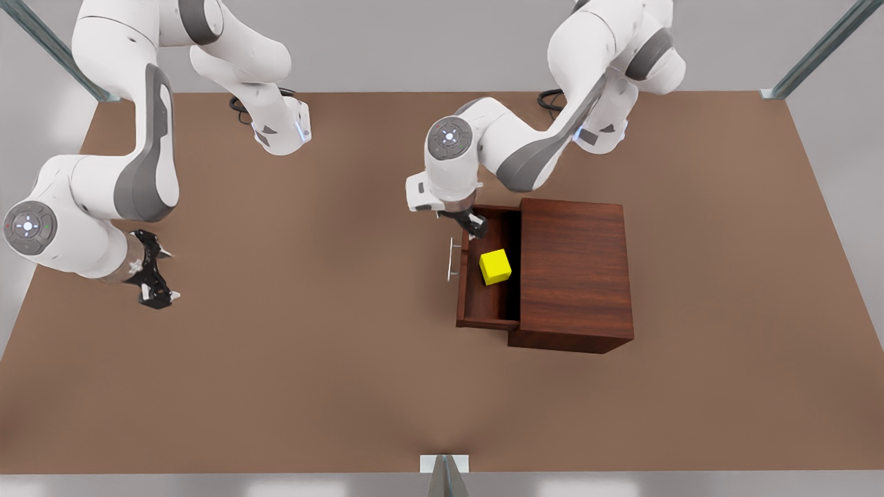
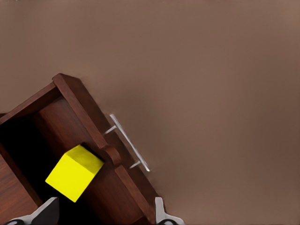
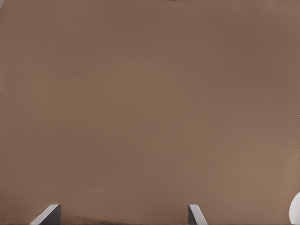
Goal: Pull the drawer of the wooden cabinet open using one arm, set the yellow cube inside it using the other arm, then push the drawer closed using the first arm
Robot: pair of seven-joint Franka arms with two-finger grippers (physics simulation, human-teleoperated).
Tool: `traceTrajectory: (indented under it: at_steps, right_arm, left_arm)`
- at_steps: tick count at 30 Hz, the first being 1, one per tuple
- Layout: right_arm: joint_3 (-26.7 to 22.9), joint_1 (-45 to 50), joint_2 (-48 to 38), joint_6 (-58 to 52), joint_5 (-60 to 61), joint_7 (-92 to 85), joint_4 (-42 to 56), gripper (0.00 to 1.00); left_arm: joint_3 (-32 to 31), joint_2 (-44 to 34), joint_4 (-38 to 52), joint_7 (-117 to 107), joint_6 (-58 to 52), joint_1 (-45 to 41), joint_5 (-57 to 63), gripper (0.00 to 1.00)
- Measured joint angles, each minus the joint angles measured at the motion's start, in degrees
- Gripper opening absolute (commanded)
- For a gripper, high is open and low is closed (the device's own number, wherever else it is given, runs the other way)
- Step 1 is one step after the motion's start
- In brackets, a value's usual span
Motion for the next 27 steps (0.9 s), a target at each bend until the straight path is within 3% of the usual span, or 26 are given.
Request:
traceTrajectory:
  at_steps: [5, 11, 27]
  right_arm:
    - [0.29, 0.63, 1.05, -2.12, -0.21, -15.6, 0.27, 1.0]
    - [0.31, 0.73, 1.16, -3.14, -0.2, -29.37, 0.28, 1.0]
    - [0.31, 0.82, 1.38, -4.03, -0.51, -49.3, 0.28, 1.0]
  left_arm:
    - [0.55, 8.26, 0.93, -13.56, 11.19, -4.46, 3.87, 1.0]
    - [0.58, 12.83, -0.12, -26.68, 18.19, -5.45, 7.47, 1.0]
    - [0.73, 13.61, -4.72, -45.59, 21.79, -2.48, 11.43, 1.0]
